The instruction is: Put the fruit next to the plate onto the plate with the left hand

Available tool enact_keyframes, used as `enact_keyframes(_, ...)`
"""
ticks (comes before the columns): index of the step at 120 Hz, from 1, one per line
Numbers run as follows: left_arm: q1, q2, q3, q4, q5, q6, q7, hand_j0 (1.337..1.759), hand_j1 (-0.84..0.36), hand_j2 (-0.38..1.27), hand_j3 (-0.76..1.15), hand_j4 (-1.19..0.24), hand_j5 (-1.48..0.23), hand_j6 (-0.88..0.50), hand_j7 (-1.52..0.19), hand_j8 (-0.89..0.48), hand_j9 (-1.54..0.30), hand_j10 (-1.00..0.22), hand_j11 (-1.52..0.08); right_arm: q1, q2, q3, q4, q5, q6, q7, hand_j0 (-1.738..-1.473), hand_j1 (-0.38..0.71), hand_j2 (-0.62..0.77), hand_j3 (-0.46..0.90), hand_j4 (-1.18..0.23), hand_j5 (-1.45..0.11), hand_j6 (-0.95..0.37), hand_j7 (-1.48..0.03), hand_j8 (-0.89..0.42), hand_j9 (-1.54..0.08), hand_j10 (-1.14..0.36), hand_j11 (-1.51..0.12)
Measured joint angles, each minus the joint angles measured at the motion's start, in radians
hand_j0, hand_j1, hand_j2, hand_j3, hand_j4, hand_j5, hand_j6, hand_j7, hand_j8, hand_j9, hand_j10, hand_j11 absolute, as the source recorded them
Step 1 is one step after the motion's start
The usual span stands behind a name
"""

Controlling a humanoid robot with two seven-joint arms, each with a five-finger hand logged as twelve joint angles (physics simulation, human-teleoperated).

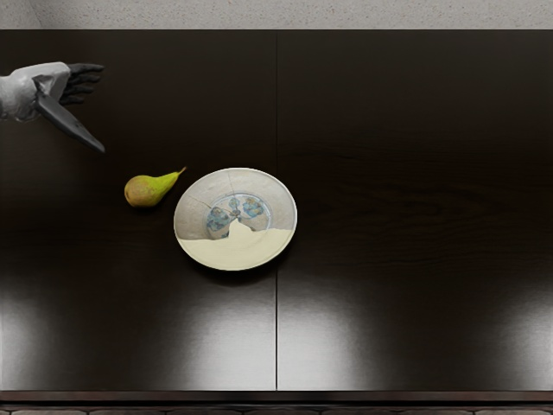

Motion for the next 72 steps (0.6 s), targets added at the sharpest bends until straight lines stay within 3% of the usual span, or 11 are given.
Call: enact_keyframes(72,0.016,-0.018,0.011,0.036,0.042,0.066,0.013,1.658,0.31,0.01,0.00,-0.03,-0.04,-0.03,-0.04,-0.03,-0.04,-0.03,-0.04,0.003,0.000,0.000,0.001,0.001,0.005,0.000,-1.658,-0.35,0.00,0.00,0.00,0.00,0.00,0.00,0.00,0.00,0.00,0.00)
